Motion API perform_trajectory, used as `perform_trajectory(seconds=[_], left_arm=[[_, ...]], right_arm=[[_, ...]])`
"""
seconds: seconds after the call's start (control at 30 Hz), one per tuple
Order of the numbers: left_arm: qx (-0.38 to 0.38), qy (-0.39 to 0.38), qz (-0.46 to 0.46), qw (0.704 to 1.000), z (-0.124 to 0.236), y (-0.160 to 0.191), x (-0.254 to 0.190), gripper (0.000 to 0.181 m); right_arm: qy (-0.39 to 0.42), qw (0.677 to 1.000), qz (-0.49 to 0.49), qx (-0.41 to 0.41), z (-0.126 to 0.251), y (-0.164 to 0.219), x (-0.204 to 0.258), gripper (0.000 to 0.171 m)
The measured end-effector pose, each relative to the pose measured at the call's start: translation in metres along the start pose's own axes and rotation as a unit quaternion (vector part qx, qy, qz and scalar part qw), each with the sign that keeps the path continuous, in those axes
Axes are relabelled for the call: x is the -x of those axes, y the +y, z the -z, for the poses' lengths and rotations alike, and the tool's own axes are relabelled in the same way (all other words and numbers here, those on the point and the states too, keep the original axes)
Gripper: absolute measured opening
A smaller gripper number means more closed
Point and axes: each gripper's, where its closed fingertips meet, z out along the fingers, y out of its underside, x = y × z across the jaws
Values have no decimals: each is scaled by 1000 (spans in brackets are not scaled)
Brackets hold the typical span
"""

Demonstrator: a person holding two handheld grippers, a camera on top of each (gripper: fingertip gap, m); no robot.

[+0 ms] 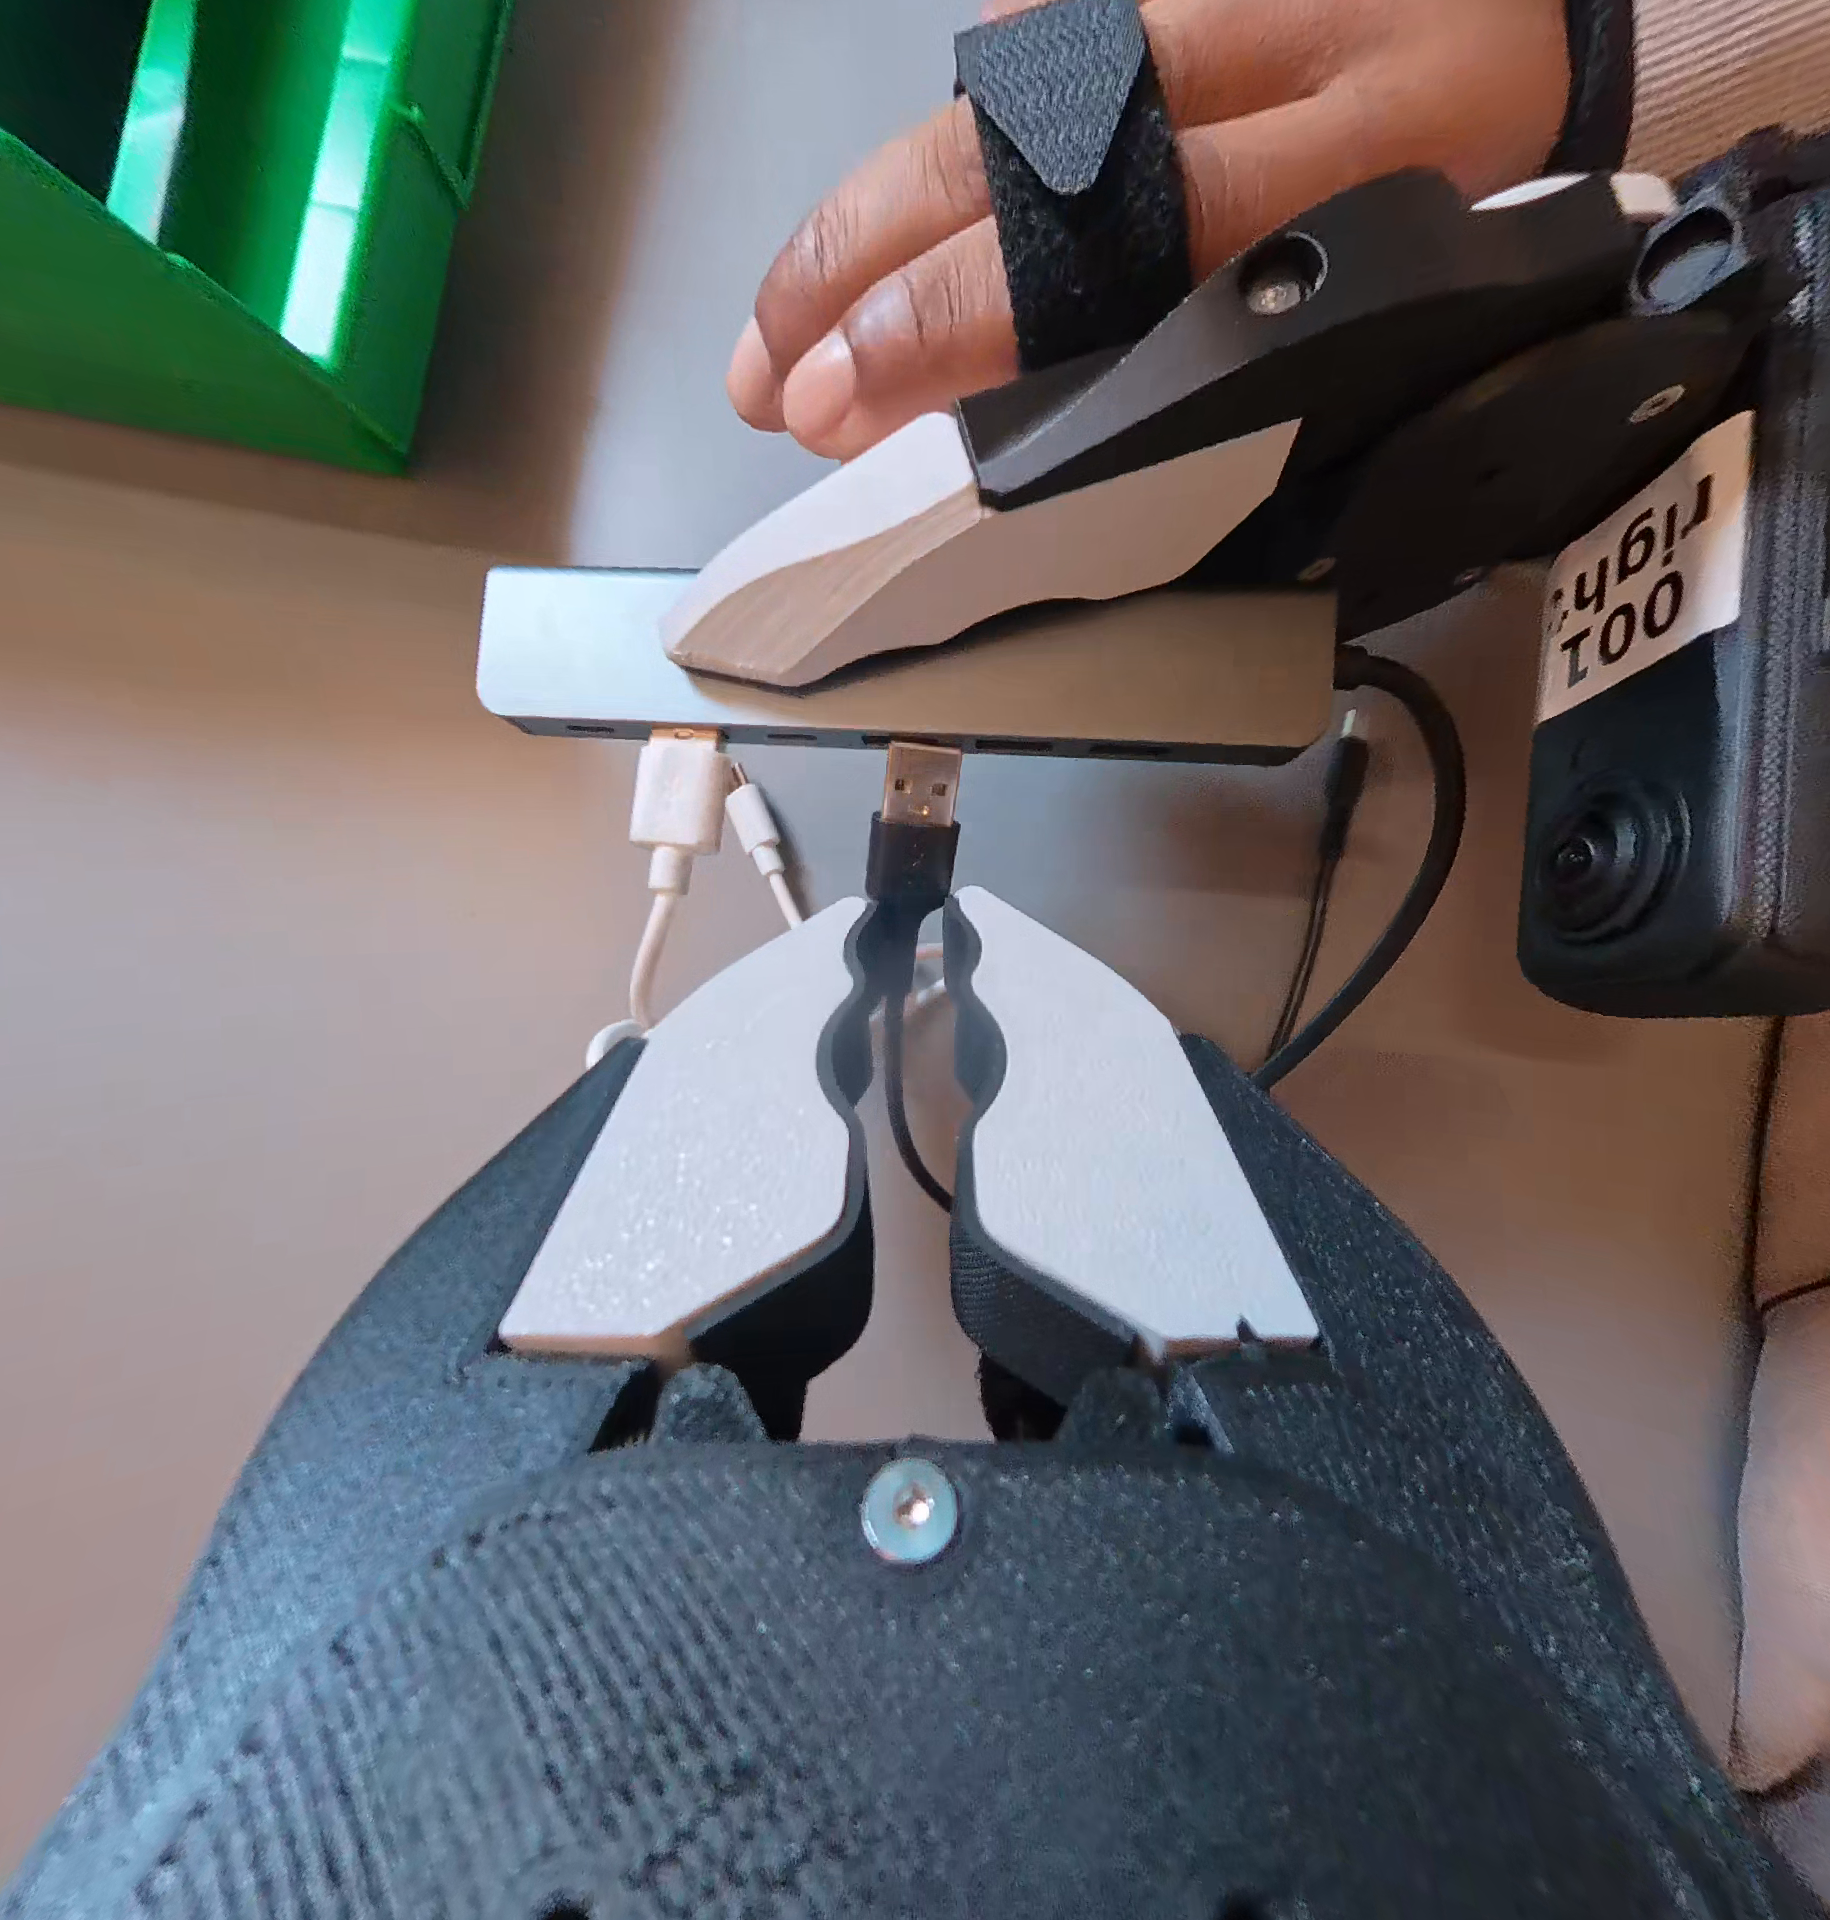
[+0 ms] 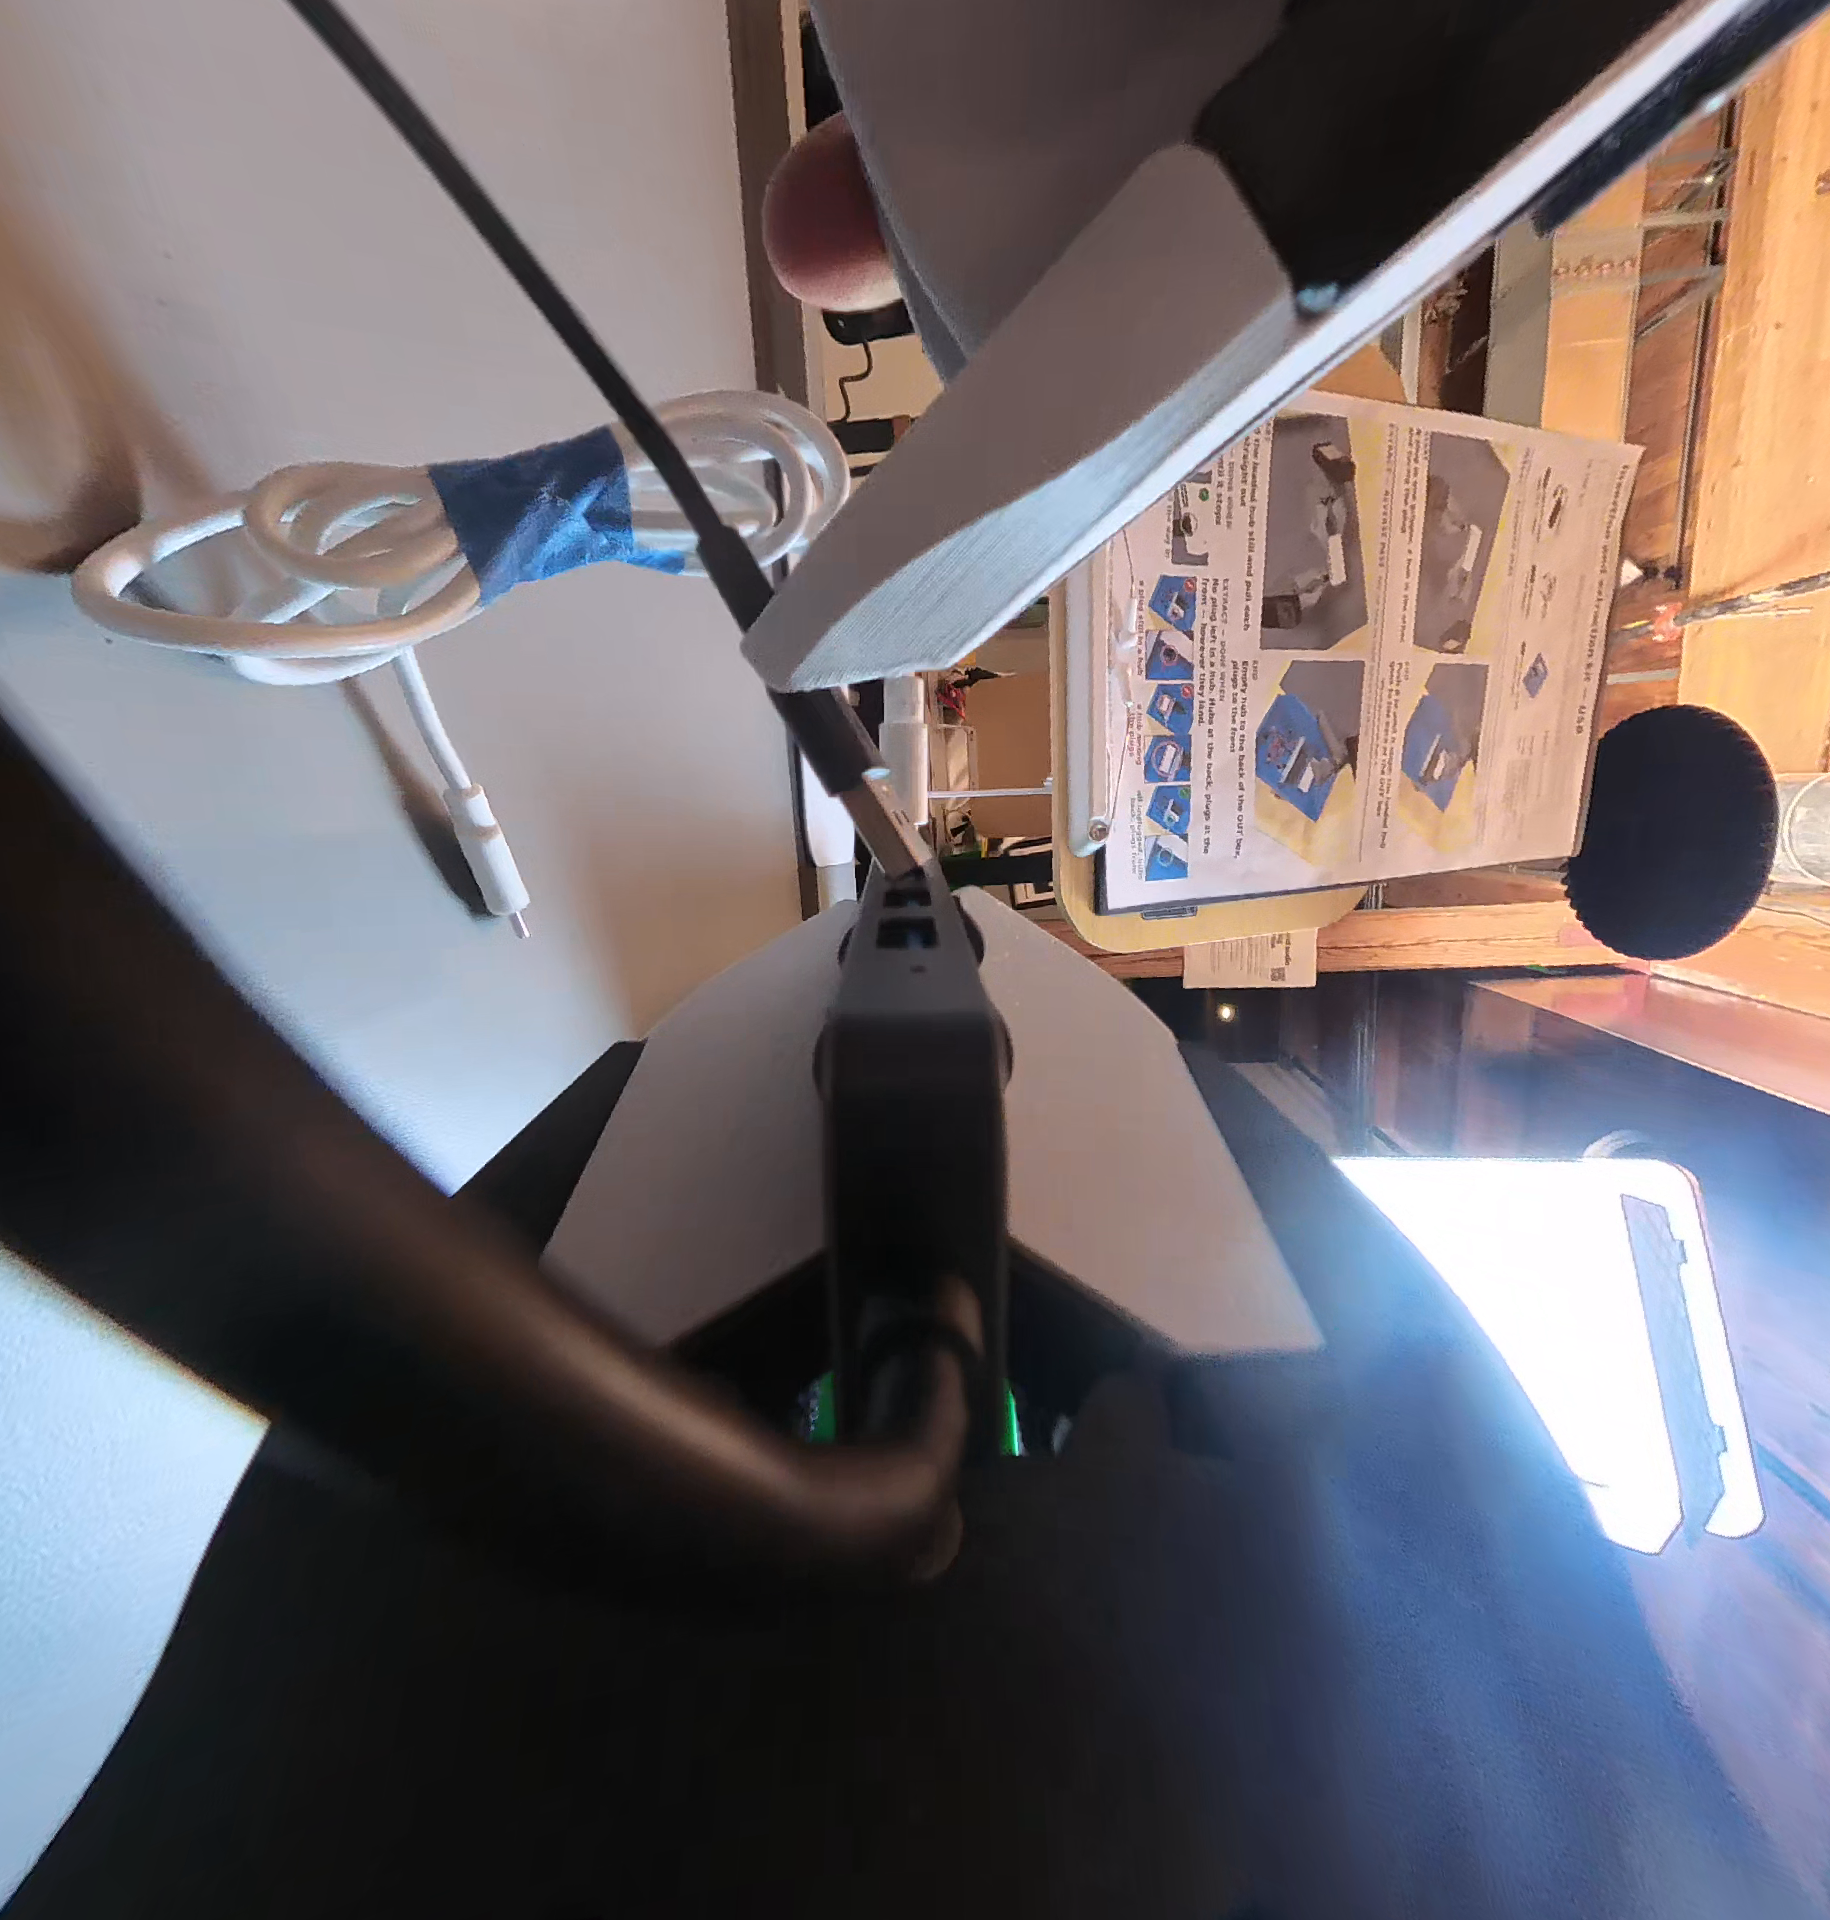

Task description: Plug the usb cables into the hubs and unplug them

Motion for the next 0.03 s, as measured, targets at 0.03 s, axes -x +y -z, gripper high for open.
perform_trajectory(seconds=[0.03], left_arm=[[8,-1,-1,1000,-2,3,0,11]], right_arm=[[-2,1000,6,0,-1,-1,2,11]])
